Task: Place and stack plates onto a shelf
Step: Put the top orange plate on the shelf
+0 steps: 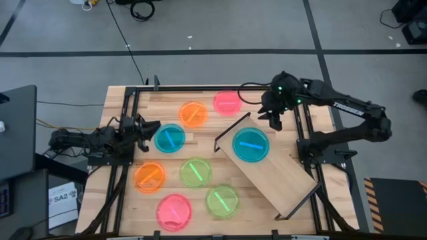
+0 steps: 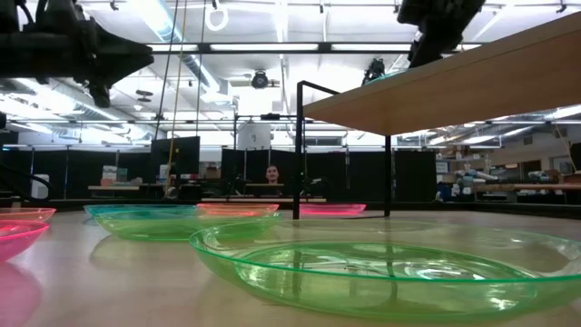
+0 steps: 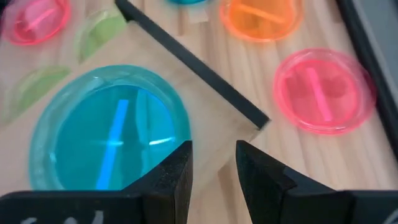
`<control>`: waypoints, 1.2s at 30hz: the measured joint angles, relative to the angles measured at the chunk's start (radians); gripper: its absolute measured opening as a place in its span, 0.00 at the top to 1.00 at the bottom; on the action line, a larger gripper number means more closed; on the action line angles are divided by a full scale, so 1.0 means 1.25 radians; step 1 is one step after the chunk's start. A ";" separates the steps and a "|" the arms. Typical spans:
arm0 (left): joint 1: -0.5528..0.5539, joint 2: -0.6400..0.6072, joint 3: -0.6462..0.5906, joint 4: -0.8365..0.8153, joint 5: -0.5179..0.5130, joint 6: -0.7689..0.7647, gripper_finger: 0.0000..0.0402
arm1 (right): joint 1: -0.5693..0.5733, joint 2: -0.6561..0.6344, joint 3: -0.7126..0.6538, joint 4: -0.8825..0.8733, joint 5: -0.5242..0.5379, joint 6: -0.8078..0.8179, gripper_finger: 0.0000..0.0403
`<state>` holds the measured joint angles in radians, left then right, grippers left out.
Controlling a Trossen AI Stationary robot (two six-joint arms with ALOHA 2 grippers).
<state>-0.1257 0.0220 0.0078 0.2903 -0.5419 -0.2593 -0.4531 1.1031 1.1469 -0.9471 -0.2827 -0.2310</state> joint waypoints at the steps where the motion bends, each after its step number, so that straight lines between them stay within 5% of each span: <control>1: 0.000 0.010 0.000 0.013 -0.007 -0.009 0.80 | -0.005 -0.011 -0.013 0.017 0.013 0.000 0.68; 15: 0.100 0.343 0.141 0.091 -0.006 -0.099 0.80 | -0.052 -0.035 -0.033 0.162 0.080 0.000 0.68; 23: 0.212 0.557 0.352 -0.086 0.003 -0.100 0.80 | -0.052 -0.035 -0.033 0.159 0.080 0.000 0.68; 36: 0.520 0.817 0.638 -0.472 0.365 -0.144 0.80 | -0.052 -0.035 -0.033 0.158 0.079 0.000 0.68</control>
<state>0.5237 1.0427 0.8051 -0.2997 -0.0851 -0.4397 -0.5179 1.0599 1.1057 -0.7490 -0.1837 -0.2310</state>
